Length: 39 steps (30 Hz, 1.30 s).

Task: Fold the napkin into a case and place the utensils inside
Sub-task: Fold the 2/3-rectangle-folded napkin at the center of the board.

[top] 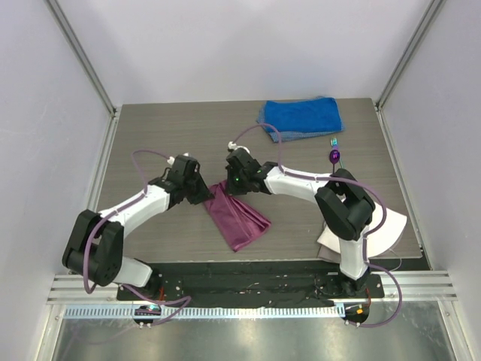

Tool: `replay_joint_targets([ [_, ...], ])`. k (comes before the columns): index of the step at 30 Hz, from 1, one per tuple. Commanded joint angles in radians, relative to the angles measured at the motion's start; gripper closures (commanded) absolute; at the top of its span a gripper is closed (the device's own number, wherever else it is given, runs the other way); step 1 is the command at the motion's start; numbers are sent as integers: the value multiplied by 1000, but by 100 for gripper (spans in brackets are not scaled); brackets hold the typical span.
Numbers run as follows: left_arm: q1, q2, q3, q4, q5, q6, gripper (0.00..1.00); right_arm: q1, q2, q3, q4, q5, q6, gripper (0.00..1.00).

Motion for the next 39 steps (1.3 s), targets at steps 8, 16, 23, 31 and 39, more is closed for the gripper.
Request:
replay_joint_targets([
  [8, 40, 173, 113, 31, 5, 43, 95, 87, 46, 150, -155, 211, -231, 99],
  [16, 65, 291, 122, 125, 71, 3, 97, 129, 45, 173, -154, 310, -291, 99],
  [23, 65, 271, 92, 179, 92, -29, 97, 168, 89, 240, -160, 382, -269, 99],
  [31, 66, 267, 35, 257, 138, -43, 97, 177, 117, 268, -183, 412, -10, 99],
  [39, 86, 248, 26, 277, 204, -32, 97, 179, 158, 268, -174, 363, 116, 99],
])
